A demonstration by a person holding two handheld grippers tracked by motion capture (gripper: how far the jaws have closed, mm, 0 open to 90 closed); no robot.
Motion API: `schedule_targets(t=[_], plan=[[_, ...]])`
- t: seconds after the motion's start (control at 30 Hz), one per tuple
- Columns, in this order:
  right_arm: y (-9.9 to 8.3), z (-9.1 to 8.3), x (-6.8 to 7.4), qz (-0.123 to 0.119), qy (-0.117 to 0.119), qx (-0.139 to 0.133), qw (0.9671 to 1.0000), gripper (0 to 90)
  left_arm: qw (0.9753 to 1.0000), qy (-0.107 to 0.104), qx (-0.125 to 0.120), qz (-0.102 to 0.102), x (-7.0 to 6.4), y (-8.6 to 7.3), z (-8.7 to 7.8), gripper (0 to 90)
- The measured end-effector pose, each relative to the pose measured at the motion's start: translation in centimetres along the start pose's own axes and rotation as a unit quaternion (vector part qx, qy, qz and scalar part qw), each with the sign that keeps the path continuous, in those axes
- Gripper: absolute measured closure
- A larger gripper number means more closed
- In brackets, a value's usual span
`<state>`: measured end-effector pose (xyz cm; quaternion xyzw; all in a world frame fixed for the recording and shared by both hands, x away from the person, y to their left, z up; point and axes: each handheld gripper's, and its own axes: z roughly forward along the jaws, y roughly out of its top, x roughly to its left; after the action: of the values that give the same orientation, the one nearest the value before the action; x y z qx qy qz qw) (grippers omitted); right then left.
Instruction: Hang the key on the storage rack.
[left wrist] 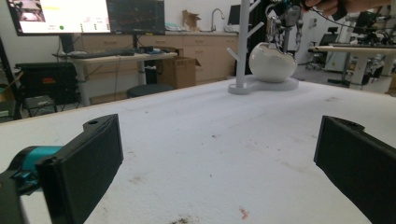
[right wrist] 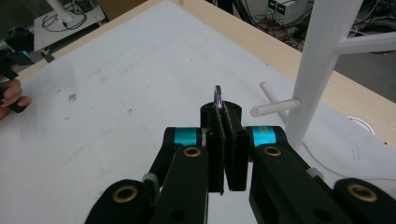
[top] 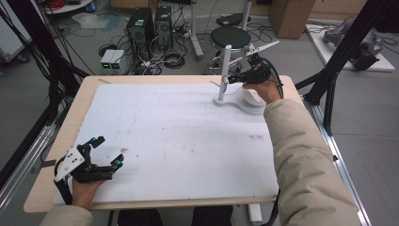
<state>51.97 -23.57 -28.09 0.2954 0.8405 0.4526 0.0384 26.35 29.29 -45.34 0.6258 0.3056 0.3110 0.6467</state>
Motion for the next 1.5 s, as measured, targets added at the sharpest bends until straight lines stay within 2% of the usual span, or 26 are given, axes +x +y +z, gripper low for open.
schedule_targets(t=[0.13, 0.3, 0.43, 0.47, 0.67, 1.13, 1.33, 1.5], plan=[[-0.1, 0.3, -0.3, 0.01, -0.005, -0.001, 0.9999, 89.0, 1.0, 0.0, 0.007, 0.003, 0.0, 0.0, 0.0, 1.7], [-0.2, 0.7, -0.7, 0.009, -0.009, 0.001, 0.9999, 88.9, 1.0, 0.0, 0.003, 0.001, 0.0, 0.0, 0.1, 1.7], [-0.3, 0.8, -1.0, 0.018, -0.011, -0.004, 0.9998, 88.9, 1.0, 0.0, 0.004, 0.001, 0.0, 0.0, 0.1, 1.7], [-0.4, 0.8, -1.3, 0.011, -0.013, -0.008, 0.9998, 88.9, 1.0, -0.001, 0.004, 0.001, 0.0, 0.0, 0.1, 1.7], [-0.6, 0.9, -1.8, 0.019, -0.013, -0.006, 0.9997, 88.9, 1.0, 0.0, 0.002, -0.001, 0.0, 0.0, 0.0, 1.7], [-0.9, 2.0, -2.8, 0.018, -0.025, -0.007, 0.9995, 88.8, 1.0, 0.001, -0.001, -0.001, 0.0, 0.0, 0.0, 1.7], [-1.1, 2.3, -3.1, 0.028, -0.029, -0.004, 0.9992, 88.7, 1.0, 0.001, 0.0, -0.001, 0.0, 0.0, 0.0, 1.7], [-1.1, 2.6, -3.5, 0.021, -0.035, -0.008, 0.9991, 88.3, 1.0, 0.001, 0.0, -0.002, 0.0, 0.0, 0.0, 1.7]])
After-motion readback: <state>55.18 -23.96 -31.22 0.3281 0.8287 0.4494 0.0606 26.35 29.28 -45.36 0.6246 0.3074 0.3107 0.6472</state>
